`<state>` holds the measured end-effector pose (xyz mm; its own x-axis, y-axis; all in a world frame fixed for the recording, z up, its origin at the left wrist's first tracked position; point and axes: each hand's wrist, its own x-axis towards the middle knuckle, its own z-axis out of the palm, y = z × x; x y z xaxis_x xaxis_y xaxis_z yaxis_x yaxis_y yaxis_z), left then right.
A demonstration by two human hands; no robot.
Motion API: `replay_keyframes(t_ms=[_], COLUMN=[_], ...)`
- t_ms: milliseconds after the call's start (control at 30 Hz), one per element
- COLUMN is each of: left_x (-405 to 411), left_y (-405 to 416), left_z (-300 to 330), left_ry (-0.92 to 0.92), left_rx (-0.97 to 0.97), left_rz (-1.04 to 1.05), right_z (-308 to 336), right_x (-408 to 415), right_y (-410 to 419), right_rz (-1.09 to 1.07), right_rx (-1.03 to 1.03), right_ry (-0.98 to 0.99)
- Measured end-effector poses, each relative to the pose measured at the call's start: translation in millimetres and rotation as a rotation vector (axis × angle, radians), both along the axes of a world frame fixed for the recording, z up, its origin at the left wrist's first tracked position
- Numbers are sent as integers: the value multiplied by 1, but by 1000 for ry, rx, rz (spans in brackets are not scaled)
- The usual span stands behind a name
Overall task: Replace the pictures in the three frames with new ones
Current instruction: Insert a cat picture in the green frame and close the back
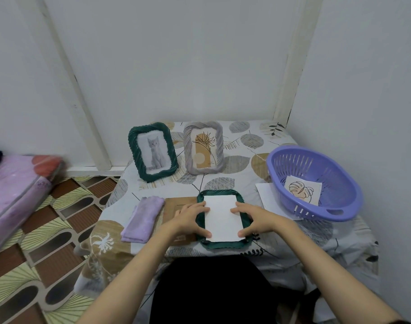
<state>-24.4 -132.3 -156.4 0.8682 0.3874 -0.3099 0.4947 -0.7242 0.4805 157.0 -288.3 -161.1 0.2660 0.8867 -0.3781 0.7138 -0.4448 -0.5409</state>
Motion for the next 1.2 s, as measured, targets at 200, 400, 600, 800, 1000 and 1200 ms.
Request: replay_keyframes(t_ms=[200,400,600,800,1000,1200], left_x=[-1,-2,-1,-1,-2,-3], left_y=[1,2,2,0,1,1], left_z=[0,-1,-1,1,0,3], left_ry=[0,-10,0,13,17,24], left_rx=[2,13,18,20,14,-4], left_rz=[-5,-5,-10,-5,-13,-25], right_z=[-1,-2,2,9,8,9], right_x=[1,4,2,-1,-2,-2], right_y=[2,3,6,12,7,3], right_rz=[12,37,54,82,90,83], right_rx=[-5,-36,-90,-158,-159,-150], right_ry=[-26,-42,-66,-117,-115,-88])
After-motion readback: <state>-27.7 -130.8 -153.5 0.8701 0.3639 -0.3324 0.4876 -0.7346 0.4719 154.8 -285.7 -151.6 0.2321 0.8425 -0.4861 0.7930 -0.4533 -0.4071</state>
